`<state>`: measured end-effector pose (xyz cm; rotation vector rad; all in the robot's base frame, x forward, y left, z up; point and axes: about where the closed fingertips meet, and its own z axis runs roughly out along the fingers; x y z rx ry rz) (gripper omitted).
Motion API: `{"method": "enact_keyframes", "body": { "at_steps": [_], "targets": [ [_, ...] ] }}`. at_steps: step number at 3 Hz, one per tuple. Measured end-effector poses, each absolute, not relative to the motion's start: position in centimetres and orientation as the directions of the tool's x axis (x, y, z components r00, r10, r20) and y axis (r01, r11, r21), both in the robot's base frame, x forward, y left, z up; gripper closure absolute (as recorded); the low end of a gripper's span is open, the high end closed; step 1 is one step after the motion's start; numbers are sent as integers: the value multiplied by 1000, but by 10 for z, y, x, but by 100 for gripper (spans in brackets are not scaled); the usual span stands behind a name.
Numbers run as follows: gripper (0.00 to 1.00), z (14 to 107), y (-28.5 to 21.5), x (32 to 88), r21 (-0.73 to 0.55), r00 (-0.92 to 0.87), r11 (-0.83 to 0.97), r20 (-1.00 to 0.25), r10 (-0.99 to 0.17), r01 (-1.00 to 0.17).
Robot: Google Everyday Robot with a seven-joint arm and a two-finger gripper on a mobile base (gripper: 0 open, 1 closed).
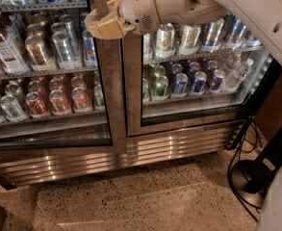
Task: Open left fridge door
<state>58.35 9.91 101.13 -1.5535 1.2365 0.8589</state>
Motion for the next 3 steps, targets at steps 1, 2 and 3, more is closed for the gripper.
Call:
{"method": "enact_keyframes", "body": {
  "at_steps": [1,2,3],
  "targets": [
    [100,1010,98,576,-236,247,-73,-917,-313,-969],
    [100,1010,98,576,-235,246,-73,-917,-313,-969],
    [100,1012,99,579,-220,229,-64,-924,-306,-973]
  ]
}}
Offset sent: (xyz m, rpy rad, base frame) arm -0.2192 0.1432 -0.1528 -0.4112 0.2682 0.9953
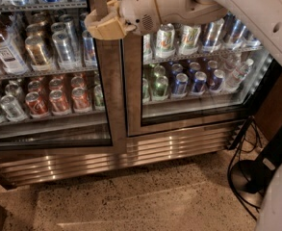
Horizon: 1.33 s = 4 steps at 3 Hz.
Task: Open left fridge door
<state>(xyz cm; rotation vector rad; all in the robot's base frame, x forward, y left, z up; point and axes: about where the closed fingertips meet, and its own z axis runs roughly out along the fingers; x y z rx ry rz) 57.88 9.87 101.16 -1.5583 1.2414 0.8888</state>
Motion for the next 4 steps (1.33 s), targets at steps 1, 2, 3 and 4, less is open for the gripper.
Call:
{"method": "enact_keyframes", "body": {
  "at_steps": [1,2,3,4],
  "targets": [
    [100,1010,98,581,-204,218,-76,-923,-318,-976],
    [100,1011,97,575,-197,217,-93,-923,-317,-976],
    [100,1011,97,575,-197,217,-93,-923,-317,-976],
    [100,1015,97,581,-197,215,-87,-921,-324,-976]
  ]
}}
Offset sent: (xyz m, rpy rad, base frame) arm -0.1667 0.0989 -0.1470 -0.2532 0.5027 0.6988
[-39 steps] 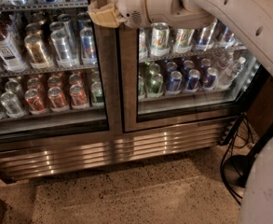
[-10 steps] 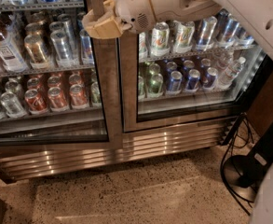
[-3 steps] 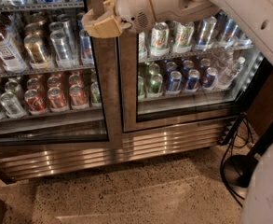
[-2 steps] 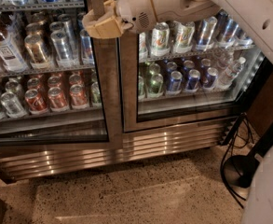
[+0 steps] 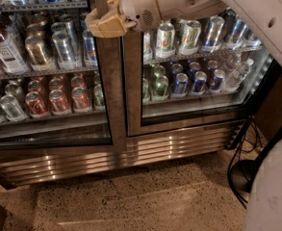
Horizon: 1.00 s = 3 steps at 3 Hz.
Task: Open left fridge door
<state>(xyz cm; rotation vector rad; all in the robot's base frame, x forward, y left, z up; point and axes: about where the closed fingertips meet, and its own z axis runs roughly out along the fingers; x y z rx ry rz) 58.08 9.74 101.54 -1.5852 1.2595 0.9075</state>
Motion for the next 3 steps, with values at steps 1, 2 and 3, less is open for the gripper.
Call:
{"method": "enact_keyframes", "body": {
  "at_steps": [1,2,3],
  "targets": [
    [100,1010,96,585,-181,205,-99,-916,-344,-978],
    [100,1012,95,585,-181,205,-99,-916,-344,-978],
    [100,1011,97,579,-173,205,-120,-914,-351,-978]
  ]
}}
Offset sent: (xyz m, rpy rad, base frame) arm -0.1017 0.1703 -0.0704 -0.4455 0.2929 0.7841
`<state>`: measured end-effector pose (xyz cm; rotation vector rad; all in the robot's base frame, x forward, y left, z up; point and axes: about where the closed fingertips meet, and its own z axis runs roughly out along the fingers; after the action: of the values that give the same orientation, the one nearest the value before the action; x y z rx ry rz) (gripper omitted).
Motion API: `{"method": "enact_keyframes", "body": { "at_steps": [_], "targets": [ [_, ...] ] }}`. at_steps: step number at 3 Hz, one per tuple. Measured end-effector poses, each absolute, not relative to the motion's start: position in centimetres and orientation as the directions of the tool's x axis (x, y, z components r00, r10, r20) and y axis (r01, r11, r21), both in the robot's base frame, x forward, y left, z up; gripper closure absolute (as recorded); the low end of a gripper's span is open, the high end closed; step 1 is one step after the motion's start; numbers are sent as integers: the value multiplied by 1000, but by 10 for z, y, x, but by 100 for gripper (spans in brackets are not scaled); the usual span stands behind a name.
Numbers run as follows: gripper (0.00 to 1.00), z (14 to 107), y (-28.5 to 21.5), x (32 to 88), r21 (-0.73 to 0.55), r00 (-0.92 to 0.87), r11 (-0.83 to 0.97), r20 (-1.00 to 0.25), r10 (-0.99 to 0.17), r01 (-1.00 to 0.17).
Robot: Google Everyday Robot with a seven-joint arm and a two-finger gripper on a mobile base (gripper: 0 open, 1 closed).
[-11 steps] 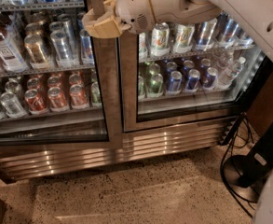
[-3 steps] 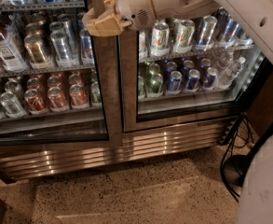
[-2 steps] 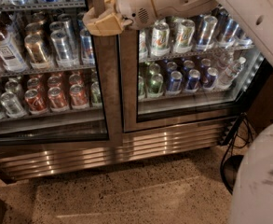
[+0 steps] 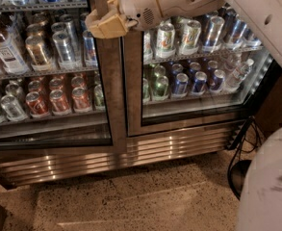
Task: Open left fridge door
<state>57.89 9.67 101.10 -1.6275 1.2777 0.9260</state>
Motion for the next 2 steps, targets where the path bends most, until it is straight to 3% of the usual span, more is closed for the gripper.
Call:
{"method": "enact_keyframes", "body": {
  "at_steps": [2],
  "targets": [
    [100,1010,97,578,-164,201,-128,-905,-374,-978]
  ]
}}
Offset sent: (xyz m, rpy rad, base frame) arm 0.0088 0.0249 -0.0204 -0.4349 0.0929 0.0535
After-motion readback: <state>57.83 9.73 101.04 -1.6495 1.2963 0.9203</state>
